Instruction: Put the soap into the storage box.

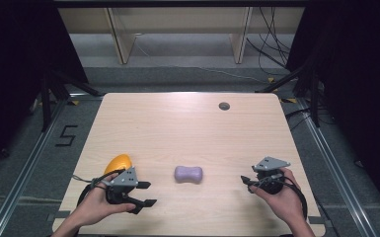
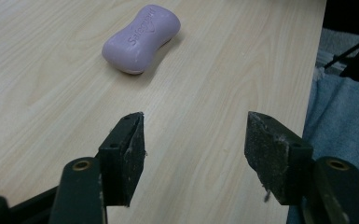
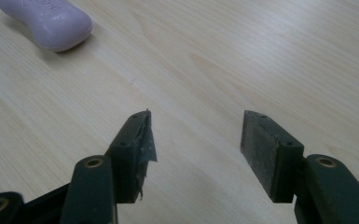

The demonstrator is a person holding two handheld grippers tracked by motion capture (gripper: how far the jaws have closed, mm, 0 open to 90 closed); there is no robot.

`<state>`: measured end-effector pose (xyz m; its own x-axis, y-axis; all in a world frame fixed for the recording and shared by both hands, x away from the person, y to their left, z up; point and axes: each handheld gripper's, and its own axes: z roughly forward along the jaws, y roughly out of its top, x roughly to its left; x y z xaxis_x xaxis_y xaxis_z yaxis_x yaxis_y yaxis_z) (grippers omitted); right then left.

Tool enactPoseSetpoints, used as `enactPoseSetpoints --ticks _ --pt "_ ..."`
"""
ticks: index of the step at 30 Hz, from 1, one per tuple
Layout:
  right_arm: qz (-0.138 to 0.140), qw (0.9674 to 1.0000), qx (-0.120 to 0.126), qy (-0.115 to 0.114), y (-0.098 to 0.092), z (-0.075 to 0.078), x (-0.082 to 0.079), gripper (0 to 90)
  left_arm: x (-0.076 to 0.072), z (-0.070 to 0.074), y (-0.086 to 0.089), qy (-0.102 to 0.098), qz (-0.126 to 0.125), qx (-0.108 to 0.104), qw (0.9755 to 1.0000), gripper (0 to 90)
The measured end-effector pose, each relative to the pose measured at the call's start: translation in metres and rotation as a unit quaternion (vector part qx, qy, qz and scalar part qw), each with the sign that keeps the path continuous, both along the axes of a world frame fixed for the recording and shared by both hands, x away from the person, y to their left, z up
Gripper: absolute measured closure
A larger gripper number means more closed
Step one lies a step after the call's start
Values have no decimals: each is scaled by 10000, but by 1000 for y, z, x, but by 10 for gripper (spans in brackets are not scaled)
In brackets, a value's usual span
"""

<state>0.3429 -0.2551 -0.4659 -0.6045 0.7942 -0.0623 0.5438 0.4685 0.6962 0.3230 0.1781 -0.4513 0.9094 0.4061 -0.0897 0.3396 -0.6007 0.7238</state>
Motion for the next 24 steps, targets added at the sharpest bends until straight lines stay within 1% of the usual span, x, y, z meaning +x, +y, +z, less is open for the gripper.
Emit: enactPoseSetpoints --ticks 1,2,3,4,5,6,7,8,9,11,12,14,16,17,18,19,20,21,22,24 --pt "0 10000 23 -15 0 0 -1 438 1 1 -3 24 -24 61 10000 357" --pt "0 10000 23 -15 0 0 -1 438 3 1 -6 24 -77 165 9998 357" --pt "6 10000 11 -30 -1 0 -1 439 7 3 -10 19 -172 315 9994 344" --pt "6 10000 11 -30 -1 0 -1 439 10 4 -12 58 -250 390 9989 344" --pt "53 9999 -22 -116 -1 0 1 438 14 5 -16 97 -369 478 9981 333" --pt "74 9999 -41 -145 -1 0 1 438 18 6 -20 152 -452 519 9975 325" --pt "53 9999 -32 -106 -1 0 0 438 21 6 -24 174 -492 539 9972 320" --pt "92 9999 -78 -69 -1 0 0 438 26 8 -29 145 -593 661 9959 315" --pt "114 9999 -95 -83 -1 0 0 438 28 10 -32 127 -623 680 9957 309" --pt "96 9999 -74 -53 0 1 0 438 36 14 -40 2 -656 843 9943 300" --pt "107 9999 -85 -82 -1 0 0 438 40 15 -44 -54 -645 918 9937 299" --pt "109 9999 -76 -71 -1 0 1 438 47 17 -53 -168 -655 1010 9926 294" --pt "114 9999 -79 -75 -1 0 0 438 54 19 -62 -252 -697 1165 9904 290" --pt "87 9999 -23 -104 -1 0 0 438 57 19 -68 -294 -728 1232 9893 286" --pt "99 9999 -49 -98 -1 0 0 438 60 19 -71 -343 -809 1311 9875 280" --pt "118 9999 -74 -103 -1 0 0 438 65 20 -76 -392 -934 1459 9841 275" --pt "126 9998 -82 -98 -1 0 0 438 67 20 -80 -365 -981 1474 9835 268" --pt "126 9998 -79 -93 -1 0 0 438 71 20 -84 -370 -1054 1537 9818 268" --pt "126 9998 -79 -93 -1 0 0 438 75 21 -88 -398 -1137 1616 9795 268" --pt "121 9998 -81 -98 -1 0 0 438 83 20 -96 -368 -1195 1663 9781 273"
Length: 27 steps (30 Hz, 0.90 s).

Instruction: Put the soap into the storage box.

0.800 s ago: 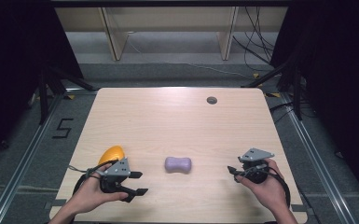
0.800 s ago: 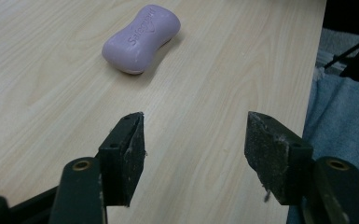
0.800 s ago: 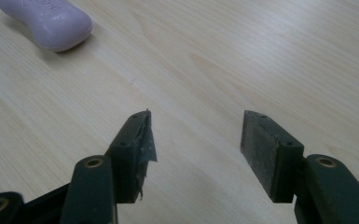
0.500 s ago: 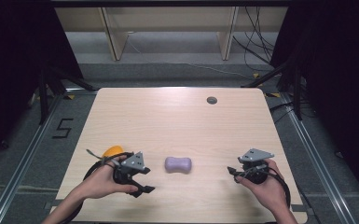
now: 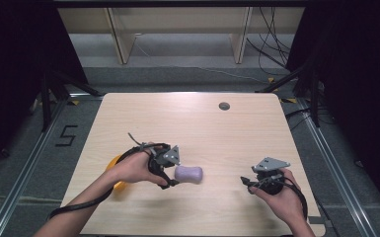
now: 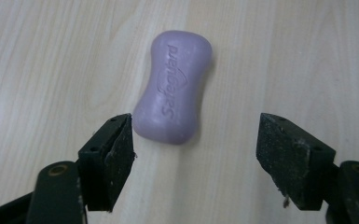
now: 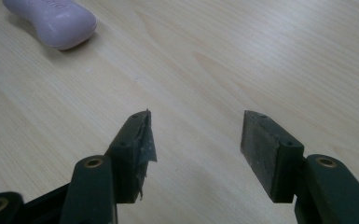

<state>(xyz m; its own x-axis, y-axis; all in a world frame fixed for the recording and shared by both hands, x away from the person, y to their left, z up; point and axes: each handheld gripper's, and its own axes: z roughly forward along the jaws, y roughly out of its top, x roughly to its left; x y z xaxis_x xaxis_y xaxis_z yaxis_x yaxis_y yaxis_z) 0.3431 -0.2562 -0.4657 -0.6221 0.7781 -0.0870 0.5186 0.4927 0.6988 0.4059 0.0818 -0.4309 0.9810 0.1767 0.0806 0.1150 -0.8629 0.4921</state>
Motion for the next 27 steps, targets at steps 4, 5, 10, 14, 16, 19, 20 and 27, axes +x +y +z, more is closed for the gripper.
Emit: enactPoseSetpoints --ticks 4,5,10,14,16,19,20,27 --pt "-19 10000 35 5 0 0 -1 438 12 -2 -12 4 -61 141 9999 290" --pt "-6 10000 28 -2 -1 -1 -1 438 14 -4 -15 21 -71 171 9998 295" --pt "-40 9999 44 106 0 0 -2 438 21 -12 -29 244 -137 472 9985 328" --pt "-23 9999 37 96 1 -1 -2 438 28 -16 -39 399 -166 613 9972 342" --pt "-30 9999 45 109 1 -1 -2 438 31 -20 -43 387 -195 773 9961 343" --pt "-26 9999 64 124 1 -1 -2 438 34 -24 -46 408 -239 898 9948 345" --pt "-29 9999 66 126 1 -2 -2 437 34 -25 -48 404 -256 939 9944 345" --pt "-18 9998 52 183 1 -2 -2 436 35 -33 -54 431 -435 1129 9917 343"
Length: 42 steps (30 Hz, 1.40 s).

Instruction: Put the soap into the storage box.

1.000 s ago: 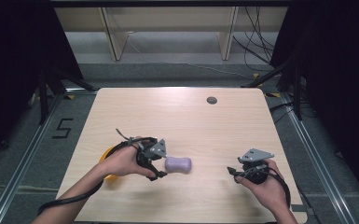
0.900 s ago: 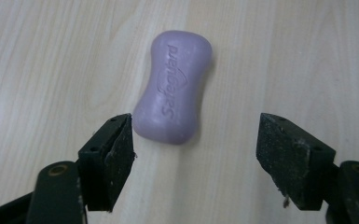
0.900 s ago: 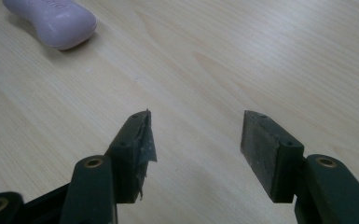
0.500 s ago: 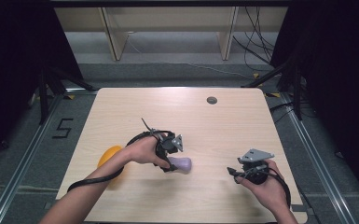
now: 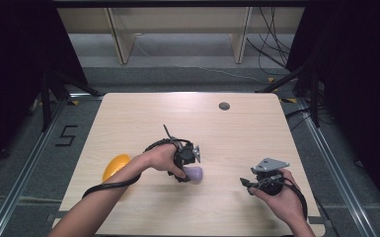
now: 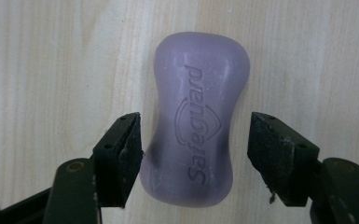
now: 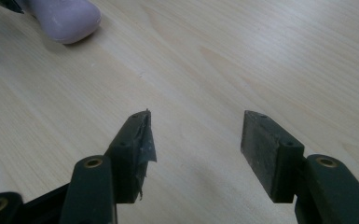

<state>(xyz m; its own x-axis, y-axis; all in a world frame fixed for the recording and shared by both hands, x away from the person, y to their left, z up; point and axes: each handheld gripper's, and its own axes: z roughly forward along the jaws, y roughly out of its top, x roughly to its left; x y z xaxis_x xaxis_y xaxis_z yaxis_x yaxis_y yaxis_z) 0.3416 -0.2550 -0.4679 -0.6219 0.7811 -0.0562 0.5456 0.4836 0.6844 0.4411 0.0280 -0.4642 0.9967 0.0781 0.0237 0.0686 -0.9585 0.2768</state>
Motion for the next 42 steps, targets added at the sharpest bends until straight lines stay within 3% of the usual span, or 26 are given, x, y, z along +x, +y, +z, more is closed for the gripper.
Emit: enactPoseSetpoints --ticks 4,16,21,25,32,34,36,37,39,41,42 --pt "6 10000 -3 31 0 0 0 435 4 -5 -2 -24 22 27 10000 345" --pt "65 9999 -50 65 0 -1 0 434 8 -17 -8 183 -32 191 9996 386" --pt "64 10000 -40 65 0 -1 0 433 7 -16 -9 183 -125 181 9996 457" --pt "29 9999 -11 139 1 -1 0 432 5 -15 -11 170 37 235 9996 469" --pt "79 9999 -48 97 0 -2 0 431 -4 -14 -10 128 681 260 9973 476" --pt "85 9999 -50 96 0 -2 0 430 -9 -14 -8 210 980 237 9947 477" --pt "83 9999 -51 102 0 -2 0 430 -14 -13 -5 312 1354 131 9902 477" --pt "84 9999 -54 103 0 -2 0 430 -17 -12 -4 396 1674 9 9851 478" --pt "24 9999 -12 133 2 -3 -1 430 -21 -9 0 594 2480 -393 9661 481" --pt "76 9999 -56 126 1 -2 0 429 -25 -5 5 626 2783 -439 9575 481" --pt "75 9999 -57 129 1 -2 0 429 -28 -3 6 545 2875 -466 9551 482"
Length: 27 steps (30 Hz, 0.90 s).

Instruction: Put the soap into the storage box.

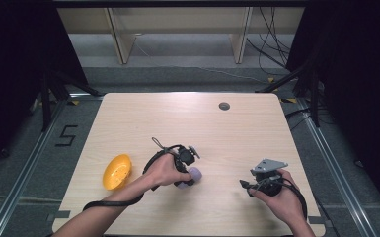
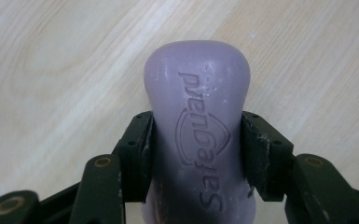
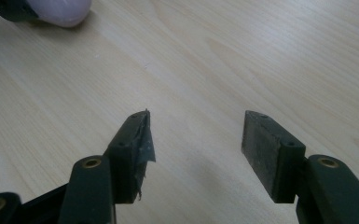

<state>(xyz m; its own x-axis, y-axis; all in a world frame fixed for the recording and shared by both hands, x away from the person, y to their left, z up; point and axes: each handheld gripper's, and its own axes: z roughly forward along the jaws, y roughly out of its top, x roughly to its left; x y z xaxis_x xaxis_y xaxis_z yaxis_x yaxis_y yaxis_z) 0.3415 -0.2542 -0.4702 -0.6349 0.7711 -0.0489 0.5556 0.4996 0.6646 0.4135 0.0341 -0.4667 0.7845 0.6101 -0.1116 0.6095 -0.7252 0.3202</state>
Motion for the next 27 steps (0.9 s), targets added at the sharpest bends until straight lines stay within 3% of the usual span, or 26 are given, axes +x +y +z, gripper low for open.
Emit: enactPoseSetpoints --ticks 2,8,10,18,22,23,24,26,27 --pt "13 10000 -21 -7 0 -1 0 429 -4 3 3 -143 192 -41 9997 482" --pt "25 10000 -43 30 0 -1 0 428 -8 8 9 -223 483 34 9986 482" --pt "28 10000 -39 33 0 0 0 428 -8 9 12 -179 508 115 9985 482" --pt "28 10000 -42 33 0 -1 0 427 -9 15 21 -85 642 107 9978 483" --pt "24 10000 -38 32 0 -1 0 427 -7 19 26 -56 762 35 9971 483" --pt "27 10000 -37 32 0 0 0 427 -8 20 26 -27 919 -7 9958 483" --pt "25 10000 -38 23 0 0 0 427 -6 20 29 -62 788 38 9969 483" --pt "7 10000 -17 -3 0 0 0 428 -5 21 30 -38 863 -18 9963 483" --pt "8 10000 -16 -10 0 0 0 427 -7 21 30 12 1015 -49 9948 483"
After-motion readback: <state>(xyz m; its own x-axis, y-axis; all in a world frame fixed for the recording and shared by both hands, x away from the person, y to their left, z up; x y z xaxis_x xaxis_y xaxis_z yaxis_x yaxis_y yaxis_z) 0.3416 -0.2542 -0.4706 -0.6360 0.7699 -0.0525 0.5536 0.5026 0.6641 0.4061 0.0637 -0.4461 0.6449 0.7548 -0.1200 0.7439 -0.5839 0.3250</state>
